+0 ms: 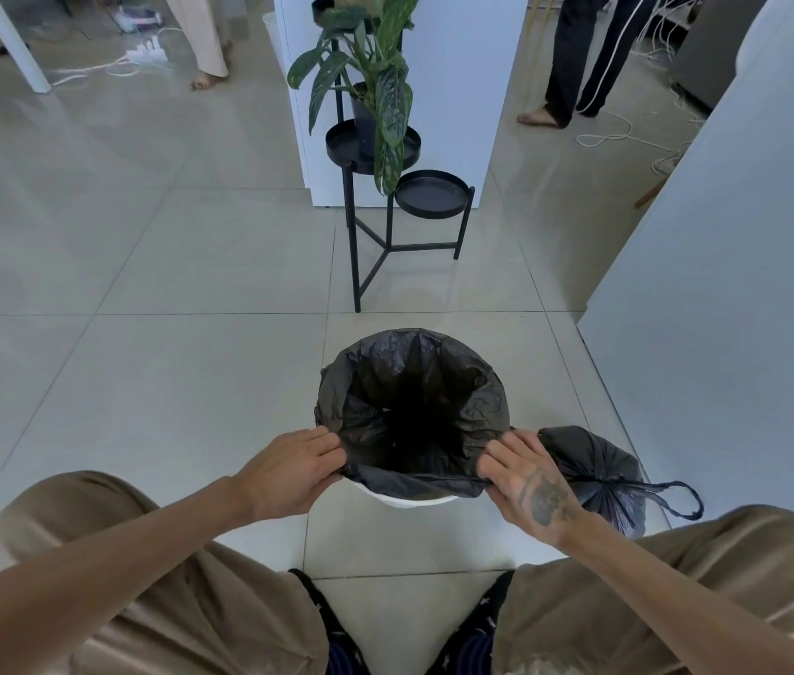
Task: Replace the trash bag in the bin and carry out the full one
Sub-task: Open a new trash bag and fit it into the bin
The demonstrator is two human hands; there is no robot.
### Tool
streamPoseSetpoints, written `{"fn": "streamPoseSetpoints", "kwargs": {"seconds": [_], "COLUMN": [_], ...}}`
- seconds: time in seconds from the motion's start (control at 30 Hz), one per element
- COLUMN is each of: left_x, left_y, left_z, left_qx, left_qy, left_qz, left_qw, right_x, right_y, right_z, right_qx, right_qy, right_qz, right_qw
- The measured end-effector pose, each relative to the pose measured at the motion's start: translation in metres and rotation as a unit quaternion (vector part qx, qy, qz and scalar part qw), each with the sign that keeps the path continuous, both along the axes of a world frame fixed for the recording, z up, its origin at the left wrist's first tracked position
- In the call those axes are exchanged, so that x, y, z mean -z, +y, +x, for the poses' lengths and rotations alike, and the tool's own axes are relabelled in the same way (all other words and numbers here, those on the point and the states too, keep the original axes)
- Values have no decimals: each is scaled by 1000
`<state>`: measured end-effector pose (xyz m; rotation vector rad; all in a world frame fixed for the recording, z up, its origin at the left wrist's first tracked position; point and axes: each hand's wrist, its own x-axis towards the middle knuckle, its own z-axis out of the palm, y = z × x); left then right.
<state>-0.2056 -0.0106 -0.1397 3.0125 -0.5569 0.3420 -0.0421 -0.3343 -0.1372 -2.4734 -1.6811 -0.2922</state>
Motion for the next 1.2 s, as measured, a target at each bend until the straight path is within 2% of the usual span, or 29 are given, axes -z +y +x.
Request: {"fn": "streamPoseSetpoints", "kwargs": {"seconds": [0.2, 0.33, 0.43, 0.5, 0.57, 0.63, 0.73, 0.8, 0.9, 1.0, 1.07, 1.1, 1.2], "left_x": [13, 23, 17, 10, 4, 1, 8, 16, 21, 17, 14, 14, 12], "left_y": [1, -3, -11, -21, -30, -39, -52, -56, -62, -68, -71, -69, -60], "left_z": [-7, -16, -15, -16, -15, -12, -6, -6, -4, -1, 0, 0, -1], "left_qx": [-29, -28, -76, -131, -208, -276, -355, -380, -396, -411, -419, -418, -403], "left_qy": [-5, 24, 75, 145, 204, 221, 218, 206, 207, 226, 271, 301, 389], "left_qz": [4, -18, -72, -157, -261, -339, -385, -399, -386, -356, -360, -369, -393], "left_qw": [1000, 999, 992, 968, 920, 872, 823, 809, 807, 808, 788, 773, 729], "right_x": [1, -2, -2, 1, 6, 10, 9, 6, 12, 17, 15, 13, 1], "right_y": [-5, -15, -19, -17, -14, -10, -2, 5, 9, 13, 13, 13, 9], "right_z": [-4, -13, -19, -23, -27, -30, -34, -35, -34, -35, -34, -32, -27], "right_qx": [-2, -4, 36, 51, 58, 63, 98, 119, 139, 172, 197, 217, 275], "right_qy": [-10, 2, 3, 7, 18, 34, 100, 166, 240, 337, 405, 453, 603], "right_qz": [6, -76, -124, -145, -154, -149, -168, -207, -231, -212, -191, -173, -94], "right_qw": [1000, 997, 992, 988, 986, 986, 976, 957, 933, 901, 872, 847, 743]}}
